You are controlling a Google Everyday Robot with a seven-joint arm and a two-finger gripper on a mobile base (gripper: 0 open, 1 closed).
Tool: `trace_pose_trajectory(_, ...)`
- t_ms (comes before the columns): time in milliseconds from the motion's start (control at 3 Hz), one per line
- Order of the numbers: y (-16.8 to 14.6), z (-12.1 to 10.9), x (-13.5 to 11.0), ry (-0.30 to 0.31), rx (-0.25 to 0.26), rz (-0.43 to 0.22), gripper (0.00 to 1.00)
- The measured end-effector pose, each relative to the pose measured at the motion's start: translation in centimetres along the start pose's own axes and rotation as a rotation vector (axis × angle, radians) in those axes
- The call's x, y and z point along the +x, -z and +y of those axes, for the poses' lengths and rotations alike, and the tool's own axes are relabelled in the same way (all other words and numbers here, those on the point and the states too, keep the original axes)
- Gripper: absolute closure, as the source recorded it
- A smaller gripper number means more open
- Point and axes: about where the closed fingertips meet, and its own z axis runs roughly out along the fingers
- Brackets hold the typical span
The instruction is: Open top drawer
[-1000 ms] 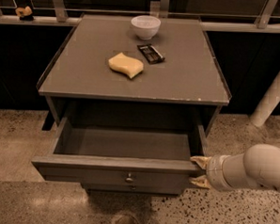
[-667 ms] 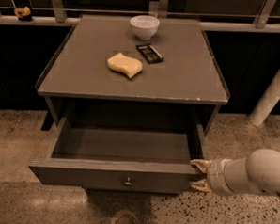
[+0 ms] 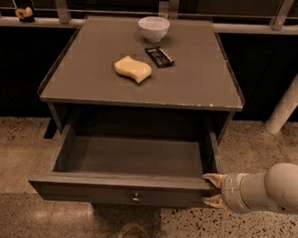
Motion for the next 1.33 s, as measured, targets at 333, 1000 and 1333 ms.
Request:
trace_pose_trajectory(333,0.26,-0.01,-0.17,0.0,0.001,0.0,1.0)
trace_pose_trajectory(1000,0.26,-0.01,-0.17,0.0,0.001,0.0,0.58)
trace_pose_trajectory(1333,0.25,-0.01,-0.17,0.0,0.001,0.0,0.35)
